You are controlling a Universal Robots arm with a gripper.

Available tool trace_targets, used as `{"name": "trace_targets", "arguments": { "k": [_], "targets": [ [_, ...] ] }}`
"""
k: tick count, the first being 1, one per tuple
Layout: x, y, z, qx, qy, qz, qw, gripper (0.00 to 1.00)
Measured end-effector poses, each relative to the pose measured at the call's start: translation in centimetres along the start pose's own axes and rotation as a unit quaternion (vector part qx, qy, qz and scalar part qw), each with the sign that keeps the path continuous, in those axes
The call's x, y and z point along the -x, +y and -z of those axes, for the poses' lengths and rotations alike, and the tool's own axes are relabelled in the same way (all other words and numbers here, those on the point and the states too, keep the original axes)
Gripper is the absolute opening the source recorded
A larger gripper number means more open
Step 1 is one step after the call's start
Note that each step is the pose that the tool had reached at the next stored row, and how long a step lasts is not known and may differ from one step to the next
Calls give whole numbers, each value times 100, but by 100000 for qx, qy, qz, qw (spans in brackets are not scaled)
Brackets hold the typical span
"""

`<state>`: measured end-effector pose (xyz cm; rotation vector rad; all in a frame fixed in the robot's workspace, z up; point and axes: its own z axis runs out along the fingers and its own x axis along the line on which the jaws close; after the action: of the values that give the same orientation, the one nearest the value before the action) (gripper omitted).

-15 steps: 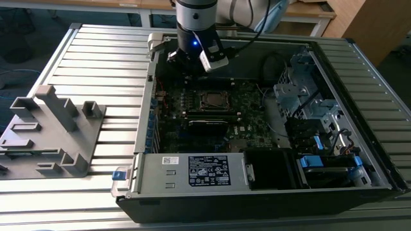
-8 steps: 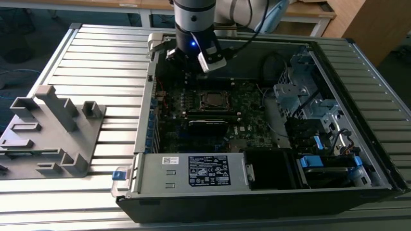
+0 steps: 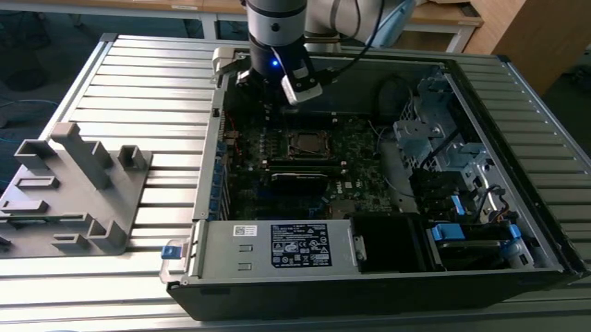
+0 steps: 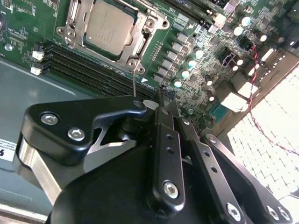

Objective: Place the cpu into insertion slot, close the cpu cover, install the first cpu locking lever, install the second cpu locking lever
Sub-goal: 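Install the first cpu locking lever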

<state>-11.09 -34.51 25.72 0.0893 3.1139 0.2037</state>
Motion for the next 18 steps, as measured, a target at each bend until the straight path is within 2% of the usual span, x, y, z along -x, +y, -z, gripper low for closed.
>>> {"name": "trace_targets", "arguments": {
  "k": [5,10,13,18],
  "targets": [
    [-20,29,-7,101,3,-10,100000,11],
    [-30,115,-27,214,10,-11,100000,11],
    [-32,153,-39,443,22,-17,99999,11],
    [-33,157,-42,503,22,-19,99999,11]
  ]
}}
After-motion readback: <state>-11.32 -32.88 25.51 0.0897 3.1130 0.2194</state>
